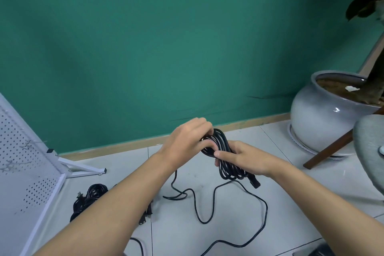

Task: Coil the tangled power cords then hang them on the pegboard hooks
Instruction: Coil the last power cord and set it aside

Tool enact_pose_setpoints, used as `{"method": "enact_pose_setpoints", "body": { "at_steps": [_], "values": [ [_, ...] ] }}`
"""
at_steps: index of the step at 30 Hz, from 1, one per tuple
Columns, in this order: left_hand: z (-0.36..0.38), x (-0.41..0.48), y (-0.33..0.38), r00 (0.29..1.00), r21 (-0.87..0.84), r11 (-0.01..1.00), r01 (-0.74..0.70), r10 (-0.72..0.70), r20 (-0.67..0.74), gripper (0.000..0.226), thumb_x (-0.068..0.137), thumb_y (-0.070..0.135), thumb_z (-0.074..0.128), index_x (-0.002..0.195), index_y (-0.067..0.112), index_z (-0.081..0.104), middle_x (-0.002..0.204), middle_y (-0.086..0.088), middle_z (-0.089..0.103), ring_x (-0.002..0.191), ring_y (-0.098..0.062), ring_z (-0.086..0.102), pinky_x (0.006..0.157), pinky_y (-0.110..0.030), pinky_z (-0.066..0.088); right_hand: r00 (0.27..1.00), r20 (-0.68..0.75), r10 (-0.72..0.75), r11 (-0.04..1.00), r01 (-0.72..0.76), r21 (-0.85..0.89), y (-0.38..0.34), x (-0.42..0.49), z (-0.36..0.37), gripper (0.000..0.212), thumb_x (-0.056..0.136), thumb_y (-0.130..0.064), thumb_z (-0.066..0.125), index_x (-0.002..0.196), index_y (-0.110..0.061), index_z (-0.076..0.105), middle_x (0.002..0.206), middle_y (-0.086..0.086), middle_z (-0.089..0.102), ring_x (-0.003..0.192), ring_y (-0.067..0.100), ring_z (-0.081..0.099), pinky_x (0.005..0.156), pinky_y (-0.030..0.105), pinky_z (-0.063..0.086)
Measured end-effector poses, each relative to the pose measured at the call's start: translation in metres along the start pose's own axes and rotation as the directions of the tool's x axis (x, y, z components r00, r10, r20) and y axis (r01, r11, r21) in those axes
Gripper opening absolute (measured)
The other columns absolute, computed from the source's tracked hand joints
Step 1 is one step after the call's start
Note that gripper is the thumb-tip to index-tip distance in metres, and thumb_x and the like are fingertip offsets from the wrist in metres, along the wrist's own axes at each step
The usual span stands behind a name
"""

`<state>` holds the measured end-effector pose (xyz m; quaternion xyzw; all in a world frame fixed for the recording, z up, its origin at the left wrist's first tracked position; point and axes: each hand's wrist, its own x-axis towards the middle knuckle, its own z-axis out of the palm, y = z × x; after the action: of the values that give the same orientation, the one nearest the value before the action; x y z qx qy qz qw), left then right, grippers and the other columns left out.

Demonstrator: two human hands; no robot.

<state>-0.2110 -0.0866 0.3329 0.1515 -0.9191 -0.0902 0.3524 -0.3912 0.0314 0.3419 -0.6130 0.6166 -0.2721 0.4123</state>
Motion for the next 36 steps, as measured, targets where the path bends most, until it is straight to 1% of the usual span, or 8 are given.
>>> {"method": "enact_pose_setpoints", "body": {
  "at_steps": [5, 12, 18, 22, 28, 31, 34, 36],
  "values": [
    [-0.003, 0.004, 0.004, 0.998, 0.068, 0.996, -0.054, 0.052, 0.027, 0.032, 0.087, 0.039, 0.076, 0.092, 0.011, 0.063, 0.090, 0.003, 0.057, 0.084, -0.017, 0.050, 0.071, -0.031, 0.047, 1.000, 0.006, -0.028, 0.999, 0.028, -0.031, 0.002, 0.001, 0.002, 0.017, 0.107, -0.025, 0.052, 0.094, -0.016, 0.057, 0.082, 0.001, 0.051, 0.072, 0.013, 0.045, 0.069, 0.031, 0.040],
    [-0.004, -0.008, -0.017, 0.935, -0.225, 0.909, 0.350, -0.325, 0.139, 0.017, 0.090, 0.032, 0.079, 0.097, 0.019, 0.070, 0.092, 0.011, 0.069, 0.089, -0.007, 0.065, 0.082, -0.026, 0.052, 0.998, -0.056, -0.013, 1.000, 0.013, -0.009, 0.003, -0.003, -0.005, 0.018, 0.108, -0.019, 0.052, 0.090, -0.016, 0.056, 0.077, -0.006, 0.054, 0.059, 0.000, 0.049, 0.060, 0.013, 0.041],
    [-0.004, -0.005, -0.005, 0.755, -0.469, 0.637, 0.611, -0.647, 0.106, 0.011, 0.084, 0.022, 0.086, 0.081, 0.015, 0.077, 0.075, -0.003, 0.075, 0.072, -0.027, 0.072, 0.075, -0.037, 0.063, 0.984, -0.180, -0.009, 1.000, 0.008, -0.007, 0.010, 0.001, -0.006, 0.016, 0.105, -0.021, 0.055, 0.093, -0.013, 0.059, 0.073, -0.011, 0.060, 0.059, 0.004, 0.052, 0.058, 0.019, 0.044],
    [0.002, 0.006, 0.015, 0.627, -0.653, 0.444, 0.614, -0.776, 0.062, 0.021, 0.084, 0.018, 0.086, 0.078, 0.005, 0.071, 0.076, -0.010, 0.073, 0.074, -0.024, 0.071, 0.069, -0.035, 0.065, 0.952, -0.299, -0.059, 0.998, 0.058, -0.012, 0.015, 0.009, 0.001, 0.003, 0.104, -0.023, 0.055, 0.103, -0.025, 0.057, 0.079, 0.001, 0.062, 0.061, 0.007, 0.053, 0.056, 0.026, 0.047],
    [0.014, 0.015, 0.024, 0.505, -0.823, 0.151, 0.547, -0.844, 0.181, 0.021, 0.088, 0.013, 0.081, 0.084, 0.000, 0.066, 0.099, -0.022, 0.067, 0.090, -0.022, 0.072, 0.076, -0.033, 0.064, 0.935, -0.343, -0.083, 0.996, 0.093, 0.012, 0.016, 0.013, 0.010, 0.009, 0.104, -0.025, 0.055, 0.111, -0.031, 0.057, 0.090, 0.004, 0.069, 0.071, 0.012, 0.061, 0.071, 0.045, 0.057],
    [0.014, 0.016, 0.025, 0.468, -0.839, 0.020, 0.543, -0.837, 0.284, 0.019, 0.091, 0.011, 0.078, 0.085, 0.000, 0.064, 0.098, -0.020, 0.069, 0.085, -0.022, 0.071, 0.076, -0.032, 0.064, 0.937, -0.344, -0.064, 0.996, 0.081, 0.034, 0.017, 0.013, 0.009, 0.011, 0.105, -0.025, 0.054, 0.113, -0.031, 0.058, 0.089, -0.001, 0.068, 0.073, 0.010, 0.061, 0.068, 0.035, 0.055],
    [0.015, 0.017, 0.026, 0.455, -0.836, -0.007, 0.548, -0.837, 0.305, 0.017, 0.094, 0.010, 0.074, 0.085, 0.001, 0.062, 0.097, -0.016, 0.070, 0.084, -0.021, 0.072, 0.075, -0.032, 0.064, 0.952, -0.305, -0.032, 0.993, 0.066, 0.102, 0.016, 0.013, 0.009, 0.017, 0.105, -0.024, 0.055, 0.120, -0.030, 0.059, 0.102, -0.005, 0.074, 0.096, 0.006, 0.070, 0.083, 0.029, 0.055],
    [0.016, 0.016, 0.023, 0.458, -0.827, -0.001, 0.563, -0.832, 0.312, 0.017, 0.095, 0.010, 0.073, 0.087, 0.000, 0.062, 0.099, -0.016, 0.071, 0.085, -0.021, 0.073, 0.076, -0.032, 0.064, 0.958, -0.285, -0.017, 0.993, 0.051, 0.110, 0.015, 0.013, 0.009, 0.012, 0.106, -0.022, 0.054, 0.115, -0.027, 0.060, 0.099, -0.004, 0.075, 0.090, 0.002, 0.070, 0.075, 0.023, 0.051]
  ]
}}
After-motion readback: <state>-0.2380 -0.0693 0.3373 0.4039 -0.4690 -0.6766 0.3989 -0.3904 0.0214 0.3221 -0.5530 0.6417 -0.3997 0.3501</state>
